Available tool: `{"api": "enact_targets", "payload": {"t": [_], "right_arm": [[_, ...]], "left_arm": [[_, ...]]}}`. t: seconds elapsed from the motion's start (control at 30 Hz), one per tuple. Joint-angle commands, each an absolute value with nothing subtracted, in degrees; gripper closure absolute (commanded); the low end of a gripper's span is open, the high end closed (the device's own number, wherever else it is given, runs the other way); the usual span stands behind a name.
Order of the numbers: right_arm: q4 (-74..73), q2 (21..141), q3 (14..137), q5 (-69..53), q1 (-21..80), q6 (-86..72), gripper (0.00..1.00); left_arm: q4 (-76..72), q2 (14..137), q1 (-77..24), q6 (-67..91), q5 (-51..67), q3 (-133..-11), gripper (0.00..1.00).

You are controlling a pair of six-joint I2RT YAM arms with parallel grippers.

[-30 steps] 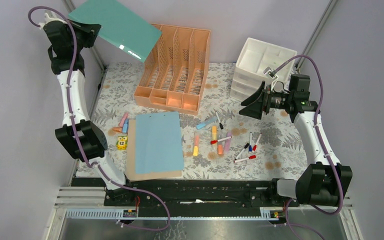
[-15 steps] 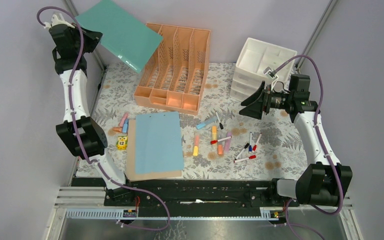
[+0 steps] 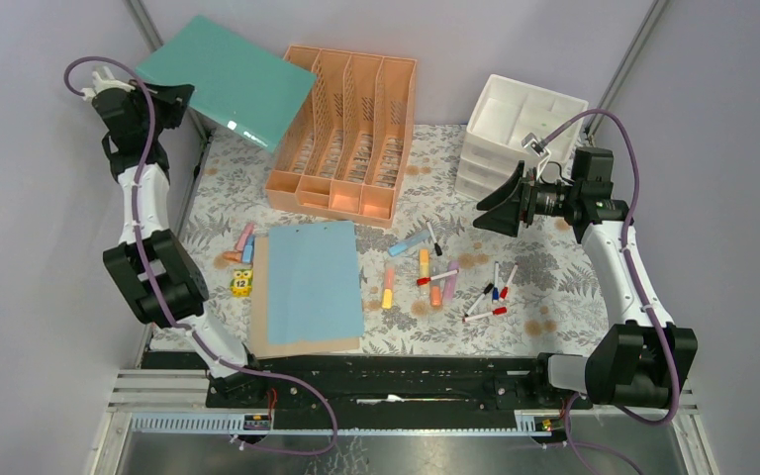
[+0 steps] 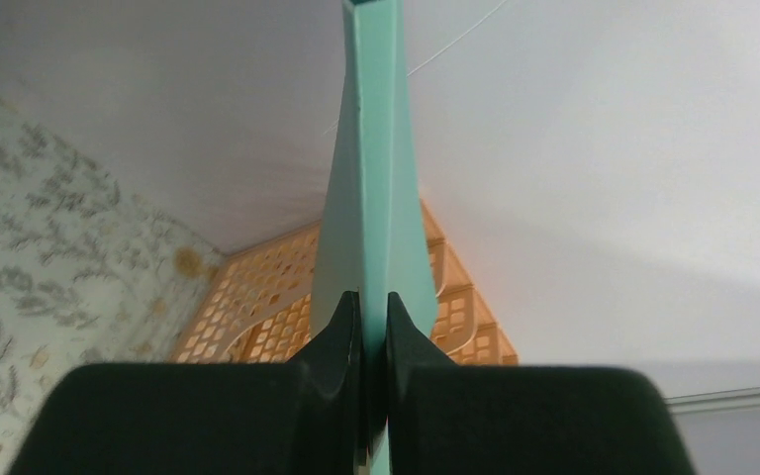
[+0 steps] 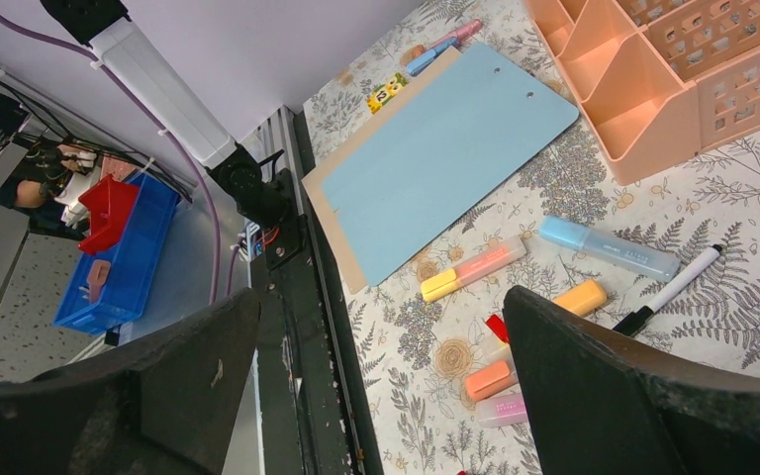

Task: Organize the desk
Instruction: Place the folder in the storage box.

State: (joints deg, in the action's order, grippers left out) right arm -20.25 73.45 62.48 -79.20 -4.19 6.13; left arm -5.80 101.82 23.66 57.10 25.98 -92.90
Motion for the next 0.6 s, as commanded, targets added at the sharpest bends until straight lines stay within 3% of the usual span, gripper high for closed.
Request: {"api": "enact_targets", "payload": {"t": [0.0, 0.2, 0.57], "right_arm": [[-19.20, 72.49, 62.40, -81.58, -4.57, 6.09, 0.00], [-19.12, 72.36, 62.40, -81.70, -4.57, 6.13, 0.00], [-19.06, 72.39, 62.53, -81.84, -4.57, 5.85, 0.00]], "left_arm": [[-22.95, 95.86, 24.66, 61.39, 28.26, -93.87, 1.00], [-28.14, 95.94, 24.84, 65.26, 29.50, -93.45, 1.00], [-25.42, 99.41, 22.53, 57.96, 29.43, -100.17, 1.00]]}}
